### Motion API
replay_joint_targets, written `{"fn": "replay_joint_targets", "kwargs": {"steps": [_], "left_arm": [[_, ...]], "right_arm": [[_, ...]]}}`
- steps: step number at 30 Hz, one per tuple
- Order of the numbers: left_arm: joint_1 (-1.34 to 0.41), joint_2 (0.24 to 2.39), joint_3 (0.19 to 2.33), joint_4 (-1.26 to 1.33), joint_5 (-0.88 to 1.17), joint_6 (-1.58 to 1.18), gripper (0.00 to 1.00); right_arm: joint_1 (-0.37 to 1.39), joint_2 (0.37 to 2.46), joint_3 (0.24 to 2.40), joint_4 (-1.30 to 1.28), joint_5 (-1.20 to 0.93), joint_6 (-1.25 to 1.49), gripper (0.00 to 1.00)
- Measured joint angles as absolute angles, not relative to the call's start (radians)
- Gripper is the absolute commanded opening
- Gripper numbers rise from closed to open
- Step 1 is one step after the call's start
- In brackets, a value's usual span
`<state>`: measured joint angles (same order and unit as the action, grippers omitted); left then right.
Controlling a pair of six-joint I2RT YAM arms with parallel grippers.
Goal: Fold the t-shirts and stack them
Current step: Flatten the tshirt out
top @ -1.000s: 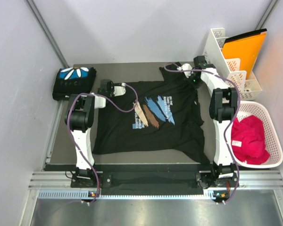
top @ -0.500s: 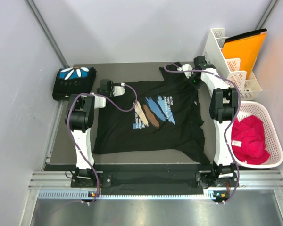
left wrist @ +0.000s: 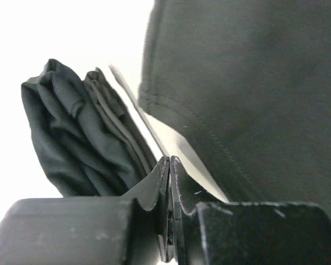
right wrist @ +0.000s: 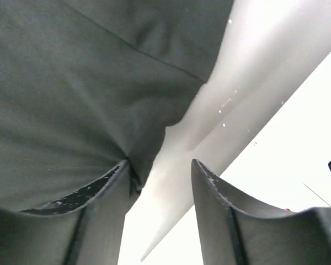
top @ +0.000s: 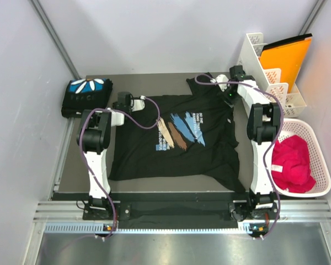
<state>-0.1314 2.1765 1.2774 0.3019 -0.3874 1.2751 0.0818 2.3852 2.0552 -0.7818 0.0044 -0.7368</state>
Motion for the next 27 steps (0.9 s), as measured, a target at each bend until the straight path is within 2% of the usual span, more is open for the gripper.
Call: {"fn": "replay_joint_targets", "kwargs": {"steps": [2,6,10,20,27], "left_arm": [[-0.131,2.177,1.277,0.321,-0.393,1.274,0.16],[-0.131,2.173,1.269,0.385,-0.408,1.258,0.19],[-0.132,2.151,1.253,0.445,-0.415,1.239,0.19],[-0.152,2.053,1.237,0.527,-0.420,1.230,0.20],[-0.171,2.011,1.149,0.559,-0.420,1.251,0.20]], "right_arm": [[0.076,2.381,2.053,-0.783,0.004,-0.737,0.53],[0.071,2.373,2.047,-0.790,0.004,-0.736,0.56],[0.069,2.359,2.033,-0.810,-0.006,-0.733,0.61],[0.070,2.306,2.028,-0.813,-0.015,-0.738,0.62],[0.079,2.229,2.016,-0.760,-0.007,-0.740,0.63]]}}
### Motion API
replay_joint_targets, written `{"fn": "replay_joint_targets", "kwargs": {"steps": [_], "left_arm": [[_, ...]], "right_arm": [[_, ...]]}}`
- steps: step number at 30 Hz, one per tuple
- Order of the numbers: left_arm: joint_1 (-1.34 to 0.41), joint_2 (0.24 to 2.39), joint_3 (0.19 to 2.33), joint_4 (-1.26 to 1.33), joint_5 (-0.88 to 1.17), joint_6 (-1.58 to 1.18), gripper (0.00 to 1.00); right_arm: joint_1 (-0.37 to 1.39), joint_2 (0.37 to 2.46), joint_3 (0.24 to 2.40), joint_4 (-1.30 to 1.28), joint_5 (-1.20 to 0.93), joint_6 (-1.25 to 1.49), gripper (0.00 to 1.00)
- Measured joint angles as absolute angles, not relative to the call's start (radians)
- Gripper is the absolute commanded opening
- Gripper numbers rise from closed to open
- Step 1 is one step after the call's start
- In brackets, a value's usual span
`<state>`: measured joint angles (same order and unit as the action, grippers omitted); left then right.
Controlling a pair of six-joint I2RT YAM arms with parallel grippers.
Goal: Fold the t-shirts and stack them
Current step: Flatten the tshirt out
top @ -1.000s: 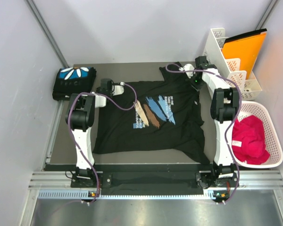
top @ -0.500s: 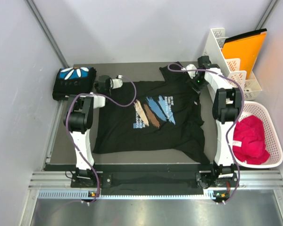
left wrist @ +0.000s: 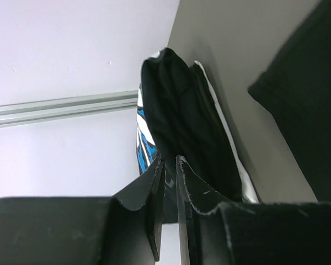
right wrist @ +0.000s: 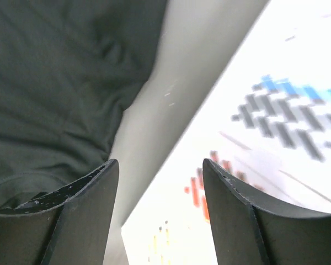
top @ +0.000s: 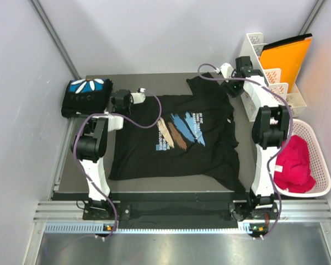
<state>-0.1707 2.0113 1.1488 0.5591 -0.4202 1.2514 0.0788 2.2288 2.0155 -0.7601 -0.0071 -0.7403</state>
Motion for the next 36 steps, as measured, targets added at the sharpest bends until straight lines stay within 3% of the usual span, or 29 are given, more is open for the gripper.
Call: {"fn": "replay_joint_targets", "kwargs": {"steps": [5,8,9,11,15,19,27,36], "left_arm": [[-0.183,1.914,1.052,0.545,-0.379,1.258,0.20],[-0.199,1.808,0.991,0.505,-0.347,1.254,0.20],[-0.208,1.767,0.976,0.477,-0.326,1.250,0.20],[-0.225,1.684,0.946,0.424,-0.285,1.240,0.20],[-0.247,1.581,0.876,0.381,-0.207,1.238,0.17],[-0.242,1.646,0.847,0.396,-0.202,1.260,0.00],[-0.211,1.997,1.174,0.392,-0.284,1.206,0.00],[-0.184,2.123,1.373,0.434,-0.292,1.211,0.00]], "right_arm": [[0.092,2.152,2.031,-0.774,-0.075,-0.751,0.60],[0.114,2.098,2.029,-0.841,-0.162,-0.789,0.42],[0.128,2.069,2.006,-0.860,-0.184,-0.807,0.22],[0.164,1.999,1.919,-0.890,-0.213,-0.852,0.02],[0.231,1.911,1.721,-0.929,-0.240,-0.905,0.00],[0.245,1.947,1.655,-0.950,-0.241,-0.916,0.00],[0.234,2.014,1.758,-0.857,-0.224,-0.859,0.00],[0.234,2.161,1.935,-0.712,-0.131,-0.767,0.00]]}}
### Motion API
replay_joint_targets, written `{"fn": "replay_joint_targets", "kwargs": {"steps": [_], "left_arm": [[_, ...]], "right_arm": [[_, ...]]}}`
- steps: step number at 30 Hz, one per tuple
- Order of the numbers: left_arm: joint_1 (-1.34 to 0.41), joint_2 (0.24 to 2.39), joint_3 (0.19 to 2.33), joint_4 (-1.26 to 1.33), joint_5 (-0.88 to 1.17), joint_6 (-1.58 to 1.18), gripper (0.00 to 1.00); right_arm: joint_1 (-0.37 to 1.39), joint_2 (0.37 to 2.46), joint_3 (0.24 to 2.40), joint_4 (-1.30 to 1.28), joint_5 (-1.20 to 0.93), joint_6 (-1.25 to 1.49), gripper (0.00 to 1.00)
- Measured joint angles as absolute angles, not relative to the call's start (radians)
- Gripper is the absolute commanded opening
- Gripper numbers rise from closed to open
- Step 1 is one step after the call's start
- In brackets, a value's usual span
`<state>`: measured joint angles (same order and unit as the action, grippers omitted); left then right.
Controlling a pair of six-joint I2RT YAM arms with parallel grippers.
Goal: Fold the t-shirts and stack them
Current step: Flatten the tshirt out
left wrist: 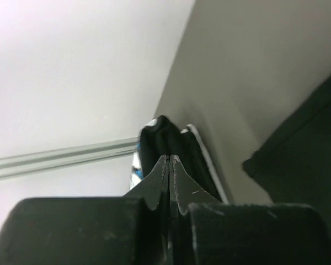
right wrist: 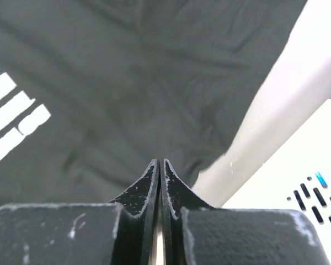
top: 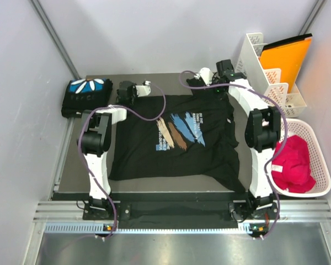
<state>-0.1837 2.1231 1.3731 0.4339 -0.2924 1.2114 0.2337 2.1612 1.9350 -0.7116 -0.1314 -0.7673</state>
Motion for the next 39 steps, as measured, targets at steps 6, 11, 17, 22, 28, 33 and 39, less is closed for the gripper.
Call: {"fn": "replay_joint_targets", "kwargs": {"steps": [6,11,17,22,28,33,39], "left_arm": [[-0.183,2.157,1.393,0.322,-0.233,1.195,0.00],[-0.178,2.159,1.465,0.173,-0.169,1.153,0.00],[-0.164,2.204,1.547,0.120,-0.161,1.141,0.00],[-0.153,2.269,1.611,0.036,-0.143,1.130,0.00],[-0.145,2.309,1.668,-0.062,-0.112,1.111,0.00],[-0.139,2.320,1.730,-0.130,-0.089,1.092,0.00],[-0.137,2.333,1.748,-0.127,-0.113,1.074,0.00]], "right_arm": [[0.235,2.299,2.018,-0.688,-0.088,-0.720,0.00],[0.240,2.320,2.018,-0.687,-0.071,-0.705,0.00],[0.245,2.322,2.020,-0.675,-0.065,-0.702,0.00],[0.252,2.338,2.031,-0.665,-0.054,-0.703,0.00],[0.254,2.345,2.031,-0.663,-0.049,-0.704,0.00],[0.255,2.353,2.031,-0.657,-0.044,-0.706,0.00],[0.262,2.367,2.032,-0.646,-0.031,-0.706,0.00]]}}
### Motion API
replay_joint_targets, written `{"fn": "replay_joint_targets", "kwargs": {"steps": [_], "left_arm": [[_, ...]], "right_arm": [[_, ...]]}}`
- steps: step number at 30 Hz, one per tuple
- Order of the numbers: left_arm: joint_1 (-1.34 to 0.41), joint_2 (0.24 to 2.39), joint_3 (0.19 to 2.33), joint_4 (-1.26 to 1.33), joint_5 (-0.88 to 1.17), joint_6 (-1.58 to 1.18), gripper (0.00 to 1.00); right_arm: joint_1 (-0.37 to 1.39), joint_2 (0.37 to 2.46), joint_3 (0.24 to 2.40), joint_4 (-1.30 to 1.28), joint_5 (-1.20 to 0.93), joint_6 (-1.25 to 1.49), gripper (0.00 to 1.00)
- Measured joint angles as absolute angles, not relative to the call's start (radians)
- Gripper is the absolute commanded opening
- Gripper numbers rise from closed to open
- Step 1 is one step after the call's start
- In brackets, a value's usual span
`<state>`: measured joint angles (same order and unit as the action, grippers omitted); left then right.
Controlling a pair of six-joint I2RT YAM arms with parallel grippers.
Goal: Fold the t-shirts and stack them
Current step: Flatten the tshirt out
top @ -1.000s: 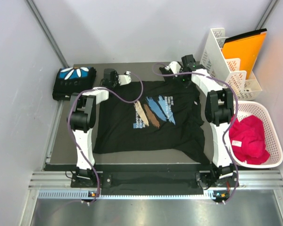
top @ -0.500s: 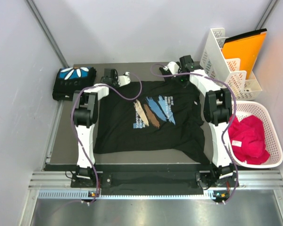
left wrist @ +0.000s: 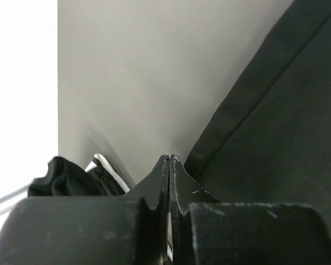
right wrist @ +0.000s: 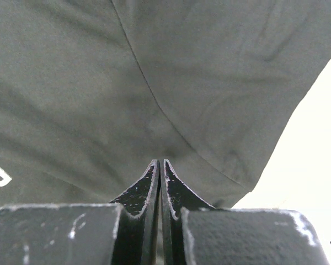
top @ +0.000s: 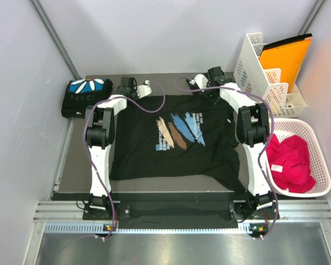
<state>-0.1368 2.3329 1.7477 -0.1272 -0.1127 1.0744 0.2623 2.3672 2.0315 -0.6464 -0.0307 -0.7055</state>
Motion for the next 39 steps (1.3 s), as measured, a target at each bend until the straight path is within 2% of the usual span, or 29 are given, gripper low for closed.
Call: {"fn": "replay_joint_targets", "kwargs": {"steps": [6,19,30,39], "left_arm": [[-0.130,2.330,1.777,-0.148,-0.106,0.995,0.00],[-0.117,2.263,1.837,-0.395,0.041,0.962,0.00],[-0.111,2.330,1.898,-0.498,0.035,0.986,0.00],[-0.112,2.384,1.948,-0.479,-0.047,0.997,0.00]], "right_arm": [[0.278,2.368,2.038,-0.634,-0.022,-0.706,0.00],[0.292,2.368,2.038,-0.628,-0.011,-0.706,0.00],[0.310,2.368,2.038,-0.627,-0.007,-0.706,0.00],[0.310,2.368,2.038,-0.611,0.023,-0.706,0.00]]}}
